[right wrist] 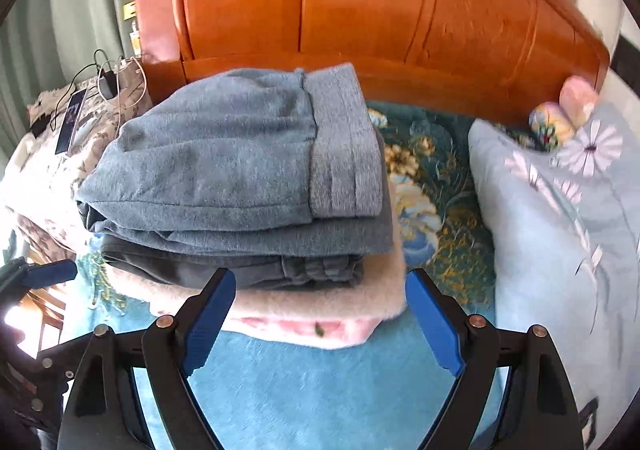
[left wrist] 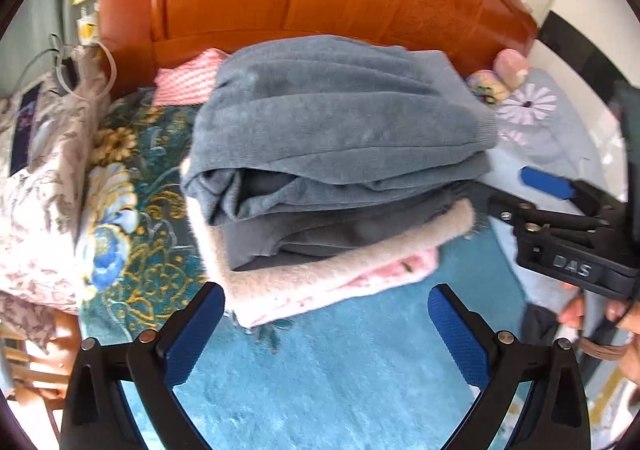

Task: Fold clothes
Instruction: 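Open both grippers and withdraw them from the stacked sweatpants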

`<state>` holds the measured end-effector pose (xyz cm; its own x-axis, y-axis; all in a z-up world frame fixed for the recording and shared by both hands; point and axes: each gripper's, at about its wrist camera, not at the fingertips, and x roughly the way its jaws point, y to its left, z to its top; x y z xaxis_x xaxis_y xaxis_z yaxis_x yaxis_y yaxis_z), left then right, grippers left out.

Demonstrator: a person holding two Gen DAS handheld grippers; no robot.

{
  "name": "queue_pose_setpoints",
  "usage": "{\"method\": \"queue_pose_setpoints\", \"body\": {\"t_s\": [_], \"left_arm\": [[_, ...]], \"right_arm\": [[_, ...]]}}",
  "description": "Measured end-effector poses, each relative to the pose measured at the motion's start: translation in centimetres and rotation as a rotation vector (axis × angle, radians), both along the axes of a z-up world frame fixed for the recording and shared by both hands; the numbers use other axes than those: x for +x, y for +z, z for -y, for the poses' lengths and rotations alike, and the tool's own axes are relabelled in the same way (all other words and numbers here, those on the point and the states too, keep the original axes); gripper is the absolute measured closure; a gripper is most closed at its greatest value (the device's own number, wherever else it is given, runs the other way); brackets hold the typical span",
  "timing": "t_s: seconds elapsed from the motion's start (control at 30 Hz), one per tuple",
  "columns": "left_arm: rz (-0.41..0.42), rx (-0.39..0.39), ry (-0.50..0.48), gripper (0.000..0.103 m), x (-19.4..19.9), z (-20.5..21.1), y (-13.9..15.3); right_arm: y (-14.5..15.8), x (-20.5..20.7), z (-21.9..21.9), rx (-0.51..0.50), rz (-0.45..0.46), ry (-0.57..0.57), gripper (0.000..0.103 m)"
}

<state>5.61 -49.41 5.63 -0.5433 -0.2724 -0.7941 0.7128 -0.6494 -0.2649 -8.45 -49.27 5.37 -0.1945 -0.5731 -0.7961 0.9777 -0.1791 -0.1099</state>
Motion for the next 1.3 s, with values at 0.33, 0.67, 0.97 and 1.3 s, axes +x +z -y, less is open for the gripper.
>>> {"method": "queue_pose_setpoints", "body": {"t_s": [0.33,0.67,0.97,1.3], "left_arm": [[0.0,-0.056,0.074,0.0,-0.5,-0.1,-1.3],[0.002,-0.047,0.064,0.0,-0.9,0.4,-1.9],[-0.024,-0.012,0.069,0.0,-0.9,1.1,-1.7],[-0.041,0.001,0.059,0.0,-1.0,0.8,-1.8]], "right_arm": [[-0.7,1.1,0.3,-0.037,-0.11,0.073,0.015],[-2.0,0.9,0.7,-0.006,-0.118,0.063,0.015],[-2.1,1.1,1.1,0.013,-0.119,0.072,0.015],[-2.3,1.3,1.1,0.029,-0.116,0.088,0.015]]}}
